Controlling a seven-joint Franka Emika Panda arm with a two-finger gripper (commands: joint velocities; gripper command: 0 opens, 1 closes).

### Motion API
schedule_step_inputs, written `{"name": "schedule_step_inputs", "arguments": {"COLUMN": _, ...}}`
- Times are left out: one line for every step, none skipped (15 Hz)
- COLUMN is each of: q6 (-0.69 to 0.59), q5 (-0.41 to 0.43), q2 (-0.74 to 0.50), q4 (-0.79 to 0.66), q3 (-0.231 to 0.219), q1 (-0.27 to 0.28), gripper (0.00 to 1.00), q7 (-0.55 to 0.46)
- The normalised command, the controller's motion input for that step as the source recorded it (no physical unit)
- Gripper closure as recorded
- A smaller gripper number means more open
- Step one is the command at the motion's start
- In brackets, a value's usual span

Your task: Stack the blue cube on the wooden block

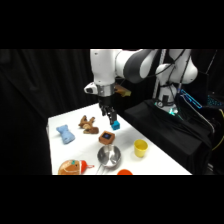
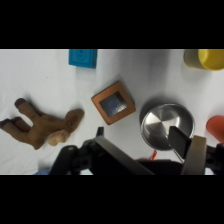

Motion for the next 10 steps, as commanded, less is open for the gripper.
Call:
{"name": "schedule_step_inputs", "arguments": {"q6": -0.02, "q5": 0.001, "q2": 0.0, "q4": 0.01, "q3": 0.012, "q1": -0.012, "gripper": 0.0, "q7": 0.0}}
{"name": "schedule_step_inputs", "arguments": {"q6": 0.01, "q5": 0.032, "q2": -0.04, "q4": -0.04, "q3": 0.001, "q1": -0.032, "gripper": 0.0, "q7": -0.04}}
{"name": "schedule_step_inputs", "arguments": {"q6": 0.05, "q5": 0.048, "q2": -0.11, "q4": -0.12, "q3": -0.036, "q1": -0.074, "gripper": 0.0, "q7": -0.08}}
{"name": "schedule_step_inputs", "arguments": {"q6": 0.07, "q5": 0.052, "q2": -0.15, "q4": -0.15, "q3": -0.049, "q1": -0.089, "gripper": 0.0, "q7": -0.09}}
{"name": "schedule_step_inputs", "arguments": {"q6": 0.1, "q5": 0.066, "q2": -0.2, "q4": -0.2, "q3": -0.066, "q1": -0.111, "gripper": 0.0, "q7": -0.11}}
{"name": "schedule_step_inputs", "arguments": {"q6": 0.12, "q5": 0.067, "q2": -0.24, "q4": -0.24, "q3": -0.076, "q1": -0.12, "gripper": 0.0, "q7": -0.12}}
{"name": "schedule_step_inputs", "arguments": {"q6": 0.13, "q5": 0.081, "q2": -0.29, "q4": -0.29, "q3": -0.092, "q1": -0.14, "gripper": 0.0, "q7": -0.15}}
{"name": "schedule_step_inputs", "arguments": {"q6": 0.15, "q5": 0.079, "q2": -0.31, "q4": -0.31, "q3": -0.094, "q1": -0.142, "gripper": 0.0, "q7": -0.16}}
{"name": "schedule_step_inputs", "arguments": {"q6": 0.17, "q5": 0.1, "q2": -0.32, "q4": -0.33, "q3": -0.098, "q1": -0.15, "gripper": 0.0, "q7": -0.2}}
{"name": "schedule_step_inputs", "arguments": {"q6": 0.2, "q5": 0.097, "q2": -0.31, "q4": -0.34, "q3": -0.099, "q1": -0.151, "gripper": 0.0, "q7": -0.23}}
